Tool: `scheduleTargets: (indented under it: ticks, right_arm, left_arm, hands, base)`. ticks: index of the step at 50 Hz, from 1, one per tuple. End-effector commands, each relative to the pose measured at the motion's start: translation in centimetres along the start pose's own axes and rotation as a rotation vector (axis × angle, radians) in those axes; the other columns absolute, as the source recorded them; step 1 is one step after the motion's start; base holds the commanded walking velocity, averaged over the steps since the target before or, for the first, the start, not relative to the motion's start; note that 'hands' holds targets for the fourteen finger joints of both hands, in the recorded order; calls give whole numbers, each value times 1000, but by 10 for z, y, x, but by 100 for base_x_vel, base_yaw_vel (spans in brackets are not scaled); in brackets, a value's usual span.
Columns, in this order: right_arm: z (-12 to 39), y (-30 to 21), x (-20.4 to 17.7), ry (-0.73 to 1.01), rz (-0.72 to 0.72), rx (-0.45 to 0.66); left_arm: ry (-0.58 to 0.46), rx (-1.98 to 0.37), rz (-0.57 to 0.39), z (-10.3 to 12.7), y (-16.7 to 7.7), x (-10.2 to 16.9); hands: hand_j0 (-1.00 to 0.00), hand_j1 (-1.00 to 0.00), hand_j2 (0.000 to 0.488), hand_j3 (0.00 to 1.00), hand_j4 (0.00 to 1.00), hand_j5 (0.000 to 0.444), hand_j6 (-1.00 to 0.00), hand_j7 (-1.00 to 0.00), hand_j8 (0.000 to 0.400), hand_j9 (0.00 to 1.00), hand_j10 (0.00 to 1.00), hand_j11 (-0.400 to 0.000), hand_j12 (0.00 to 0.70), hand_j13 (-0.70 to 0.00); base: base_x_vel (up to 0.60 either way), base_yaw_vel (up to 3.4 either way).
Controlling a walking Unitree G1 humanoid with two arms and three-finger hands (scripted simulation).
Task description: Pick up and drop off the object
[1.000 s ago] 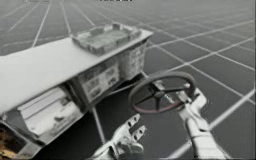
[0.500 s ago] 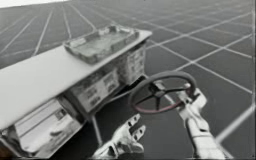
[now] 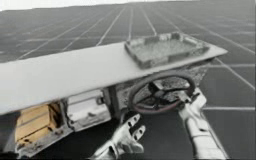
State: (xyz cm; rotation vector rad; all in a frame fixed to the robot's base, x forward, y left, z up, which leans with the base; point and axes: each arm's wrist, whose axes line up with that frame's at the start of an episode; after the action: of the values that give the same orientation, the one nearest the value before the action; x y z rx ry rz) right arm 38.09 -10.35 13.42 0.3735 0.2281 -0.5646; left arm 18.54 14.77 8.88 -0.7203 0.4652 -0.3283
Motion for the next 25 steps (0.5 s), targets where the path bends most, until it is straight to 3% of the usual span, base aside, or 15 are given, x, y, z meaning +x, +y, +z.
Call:
scheduleTargets:
  ticks: [1, 25]
  right_arm:
    - [4, -3, 2, -9, -8, 15]
    - [4, -3, 2, -9, -8, 15]
  left_arm:
    - [6, 6, -5, 0, -2, 2]
    - [6, 6, -5, 0, -2, 2]
  hands:
    - [0, 0, 0, 1000, 1000, 0, 0, 0, 0, 1000, 1000, -400, 0, -700]
    - [0, 0, 0, 1000, 1000, 0, 0, 0, 0, 1000, 1000, -400, 0, -700]
  base:
    - [29, 82]
    - [30, 53]
